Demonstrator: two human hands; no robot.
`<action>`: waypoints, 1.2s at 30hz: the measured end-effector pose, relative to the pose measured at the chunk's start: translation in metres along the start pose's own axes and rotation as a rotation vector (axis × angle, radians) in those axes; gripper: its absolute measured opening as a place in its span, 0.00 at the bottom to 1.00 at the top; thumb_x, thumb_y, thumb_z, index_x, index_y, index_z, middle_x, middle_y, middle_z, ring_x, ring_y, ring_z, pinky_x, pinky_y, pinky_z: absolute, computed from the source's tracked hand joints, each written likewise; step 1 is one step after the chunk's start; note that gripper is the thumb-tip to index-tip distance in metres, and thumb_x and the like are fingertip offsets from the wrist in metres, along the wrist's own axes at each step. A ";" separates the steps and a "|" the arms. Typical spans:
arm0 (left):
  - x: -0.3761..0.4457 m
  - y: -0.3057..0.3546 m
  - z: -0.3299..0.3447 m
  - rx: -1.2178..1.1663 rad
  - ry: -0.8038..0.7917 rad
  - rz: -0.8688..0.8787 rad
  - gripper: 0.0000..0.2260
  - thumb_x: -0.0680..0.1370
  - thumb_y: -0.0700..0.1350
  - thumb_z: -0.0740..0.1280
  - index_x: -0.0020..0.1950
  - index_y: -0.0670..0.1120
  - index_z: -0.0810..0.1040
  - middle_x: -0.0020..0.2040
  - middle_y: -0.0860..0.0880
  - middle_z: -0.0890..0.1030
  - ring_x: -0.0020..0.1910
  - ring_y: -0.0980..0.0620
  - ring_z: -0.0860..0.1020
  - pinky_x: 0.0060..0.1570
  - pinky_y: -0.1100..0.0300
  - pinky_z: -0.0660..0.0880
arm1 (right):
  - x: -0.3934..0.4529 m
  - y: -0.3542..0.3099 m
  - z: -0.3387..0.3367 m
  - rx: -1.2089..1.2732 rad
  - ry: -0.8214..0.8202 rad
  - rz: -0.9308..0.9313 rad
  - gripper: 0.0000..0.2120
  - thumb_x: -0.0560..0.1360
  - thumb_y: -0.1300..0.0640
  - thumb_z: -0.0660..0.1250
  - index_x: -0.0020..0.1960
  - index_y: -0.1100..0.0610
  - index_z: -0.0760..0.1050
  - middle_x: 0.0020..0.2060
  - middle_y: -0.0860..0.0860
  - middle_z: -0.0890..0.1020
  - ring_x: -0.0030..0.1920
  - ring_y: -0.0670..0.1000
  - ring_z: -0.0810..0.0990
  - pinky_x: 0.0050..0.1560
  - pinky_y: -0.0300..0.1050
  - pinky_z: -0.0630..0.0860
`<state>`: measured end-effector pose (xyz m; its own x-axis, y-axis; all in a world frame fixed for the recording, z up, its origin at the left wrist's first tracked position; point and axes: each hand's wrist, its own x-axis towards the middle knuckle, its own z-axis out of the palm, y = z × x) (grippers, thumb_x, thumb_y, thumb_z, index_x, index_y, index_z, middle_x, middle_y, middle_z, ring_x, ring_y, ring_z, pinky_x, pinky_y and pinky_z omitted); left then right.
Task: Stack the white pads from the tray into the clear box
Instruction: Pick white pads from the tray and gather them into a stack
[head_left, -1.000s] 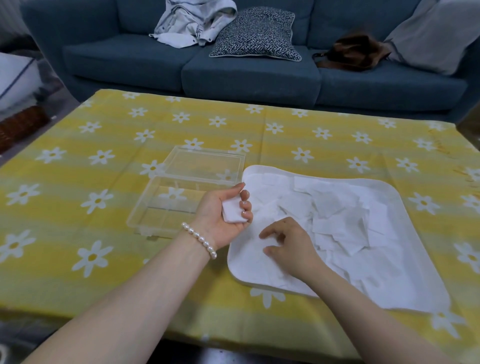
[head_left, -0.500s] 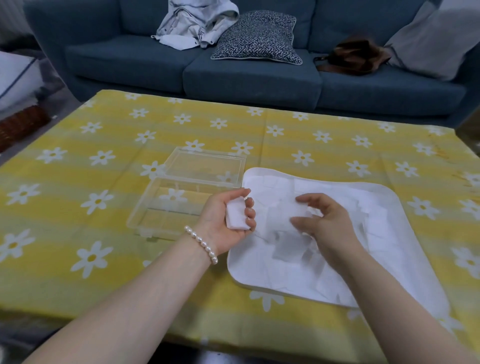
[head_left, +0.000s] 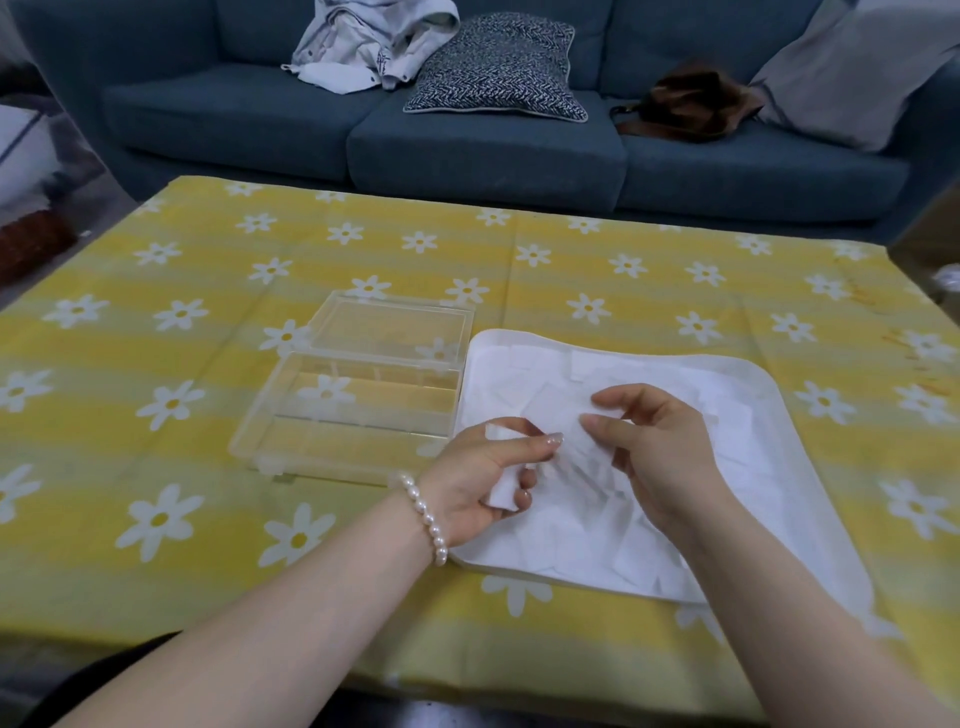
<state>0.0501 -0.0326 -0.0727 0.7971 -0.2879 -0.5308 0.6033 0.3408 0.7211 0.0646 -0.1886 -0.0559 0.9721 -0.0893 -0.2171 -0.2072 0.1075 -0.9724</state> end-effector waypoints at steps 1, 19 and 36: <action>0.000 -0.001 0.000 0.056 0.008 0.002 0.09 0.68 0.37 0.74 0.36 0.47 0.75 0.33 0.50 0.77 0.27 0.55 0.69 0.24 0.66 0.65 | 0.000 0.001 0.001 0.006 -0.001 0.012 0.11 0.68 0.73 0.69 0.39 0.58 0.76 0.38 0.57 0.75 0.35 0.54 0.77 0.35 0.42 0.77; 0.002 0.006 0.008 -0.458 -0.027 0.165 0.27 0.64 0.65 0.61 0.52 0.46 0.75 0.38 0.47 0.81 0.43 0.47 0.79 0.49 0.51 0.75 | -0.037 0.013 0.032 0.374 0.056 0.223 0.10 0.70 0.71 0.68 0.37 0.60 0.72 0.35 0.55 0.80 0.36 0.50 0.81 0.39 0.42 0.81; 0.008 0.001 0.003 -0.514 -0.051 0.154 0.17 0.67 0.58 0.66 0.48 0.46 0.75 0.32 0.50 0.76 0.35 0.51 0.78 0.57 0.48 0.72 | -0.050 0.012 0.039 0.260 0.047 0.209 0.10 0.69 0.74 0.67 0.40 0.60 0.74 0.41 0.57 0.78 0.38 0.54 0.80 0.35 0.43 0.80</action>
<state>0.0567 -0.0371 -0.0750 0.8829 -0.2390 -0.4042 0.4250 0.7727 0.4715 0.0178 -0.1439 -0.0530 0.9041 -0.0834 -0.4191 -0.3608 0.3765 -0.8533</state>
